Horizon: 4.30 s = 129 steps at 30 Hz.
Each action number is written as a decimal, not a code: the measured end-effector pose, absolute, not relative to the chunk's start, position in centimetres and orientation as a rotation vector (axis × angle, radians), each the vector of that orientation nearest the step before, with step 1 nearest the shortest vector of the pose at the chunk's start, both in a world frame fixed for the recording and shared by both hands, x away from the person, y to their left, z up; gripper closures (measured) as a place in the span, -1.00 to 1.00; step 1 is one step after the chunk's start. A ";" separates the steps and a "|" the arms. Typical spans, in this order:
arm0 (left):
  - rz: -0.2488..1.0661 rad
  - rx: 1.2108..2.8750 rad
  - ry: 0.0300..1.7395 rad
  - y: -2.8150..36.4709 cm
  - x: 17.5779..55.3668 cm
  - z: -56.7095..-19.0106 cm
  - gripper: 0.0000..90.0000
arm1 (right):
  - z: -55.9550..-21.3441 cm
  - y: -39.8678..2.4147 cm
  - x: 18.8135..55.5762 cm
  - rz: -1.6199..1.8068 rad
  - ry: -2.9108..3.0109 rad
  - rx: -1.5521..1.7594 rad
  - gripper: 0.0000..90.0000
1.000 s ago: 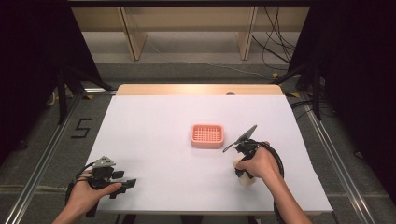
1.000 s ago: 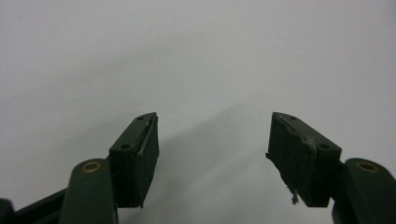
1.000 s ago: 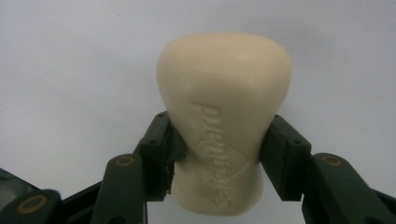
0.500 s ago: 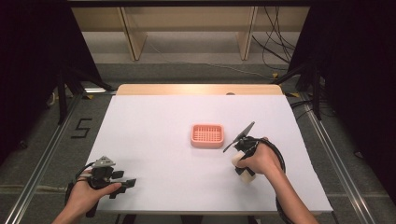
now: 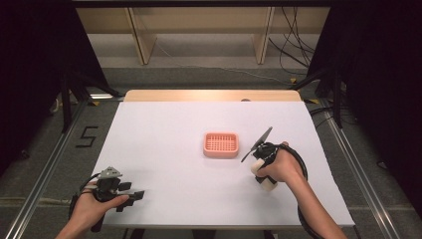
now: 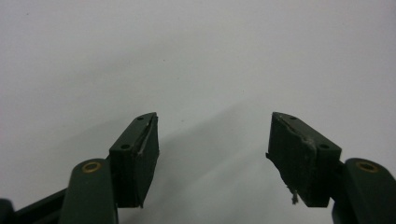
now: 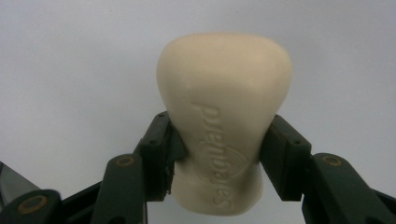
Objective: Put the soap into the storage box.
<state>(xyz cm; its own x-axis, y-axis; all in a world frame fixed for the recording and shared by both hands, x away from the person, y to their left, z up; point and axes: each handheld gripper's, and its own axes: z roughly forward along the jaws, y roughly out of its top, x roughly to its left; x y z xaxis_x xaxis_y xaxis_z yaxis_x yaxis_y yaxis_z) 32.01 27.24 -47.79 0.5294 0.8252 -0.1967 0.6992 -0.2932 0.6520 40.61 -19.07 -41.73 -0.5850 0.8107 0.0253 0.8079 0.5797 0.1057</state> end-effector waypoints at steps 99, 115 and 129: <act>0.243 2.078 1.235 27.9 31.3 -47.4 -0.26 | -40.0 -18.0 47.1 0.259 2.767 1.209 0.12; 0.250 2.047 1.251 27.7 31.2 -47.5 -0.26 | -40.0 -17.4 47.8 0.266 2.760 1.168 0.12; 0.251 2.047 1.250 27.7 31.2 -47.5 -0.26 | -39.8 -16.8 48.2 0.267 2.741 1.177 0.12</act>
